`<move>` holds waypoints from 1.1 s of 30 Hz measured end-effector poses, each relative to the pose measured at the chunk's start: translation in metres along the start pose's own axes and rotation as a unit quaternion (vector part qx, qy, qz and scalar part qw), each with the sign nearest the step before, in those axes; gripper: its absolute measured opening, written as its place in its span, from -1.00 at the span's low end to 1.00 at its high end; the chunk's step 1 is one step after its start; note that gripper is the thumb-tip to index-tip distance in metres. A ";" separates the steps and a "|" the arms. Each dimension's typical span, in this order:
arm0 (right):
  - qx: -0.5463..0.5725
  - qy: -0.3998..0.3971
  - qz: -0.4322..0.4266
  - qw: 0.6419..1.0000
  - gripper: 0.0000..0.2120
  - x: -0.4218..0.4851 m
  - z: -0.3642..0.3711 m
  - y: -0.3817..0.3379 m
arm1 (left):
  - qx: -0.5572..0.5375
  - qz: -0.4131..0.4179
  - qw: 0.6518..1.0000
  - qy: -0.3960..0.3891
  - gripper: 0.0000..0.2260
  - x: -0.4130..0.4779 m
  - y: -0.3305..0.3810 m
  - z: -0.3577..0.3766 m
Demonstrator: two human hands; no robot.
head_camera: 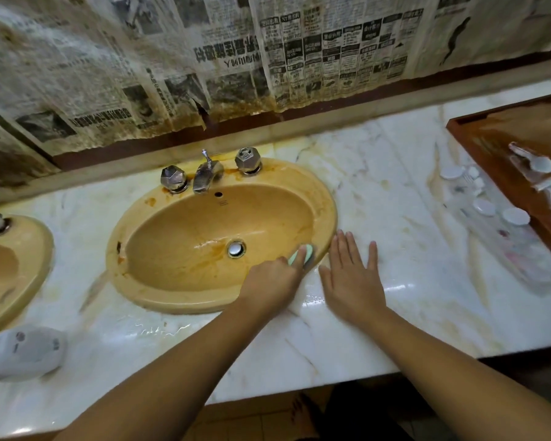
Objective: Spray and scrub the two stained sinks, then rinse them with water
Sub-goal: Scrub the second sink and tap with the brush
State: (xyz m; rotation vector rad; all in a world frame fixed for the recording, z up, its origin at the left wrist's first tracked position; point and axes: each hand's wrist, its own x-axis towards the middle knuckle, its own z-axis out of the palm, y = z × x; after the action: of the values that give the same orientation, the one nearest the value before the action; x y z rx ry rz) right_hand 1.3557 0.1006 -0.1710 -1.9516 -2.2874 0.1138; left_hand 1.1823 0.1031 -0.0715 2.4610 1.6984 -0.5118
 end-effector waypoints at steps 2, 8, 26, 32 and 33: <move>-0.003 0.004 0.015 1.000 -0.32 -0.003 0.003 -0.009 | 0.004 0.003 1.000 0.020 -0.41 0.002 0.002 -0.001; -0.025 -0.027 -0.008 0.999 -0.34 -0.011 0.001 -0.004 | 0.002 0.039 0.999 0.034 -0.41 0.005 0.023 -0.006; 0.034 -0.061 -0.011 0.998 -0.34 -0.049 -0.007 -0.004 | -0.070 -0.054 0.992 0.090 -0.49 -0.006 0.019 0.012; 0.326 -0.040 0.048 0.943 -0.55 -0.040 -0.050 -0.021 | -0.207 -0.048 0.974 0.084 -0.49 -0.014 0.022 0.020; 0.373 -0.037 0.055 0.925 -0.57 -0.041 -0.058 -0.028 | -0.246 -0.051 0.964 0.090 -0.48 -0.018 0.022 0.024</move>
State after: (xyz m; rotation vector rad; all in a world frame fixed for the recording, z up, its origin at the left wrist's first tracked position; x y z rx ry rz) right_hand 1.3435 0.0540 -0.1122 -1.6528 -1.7628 0.9301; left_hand 1.1918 0.0721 -0.0898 2.1168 1.7577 0.1266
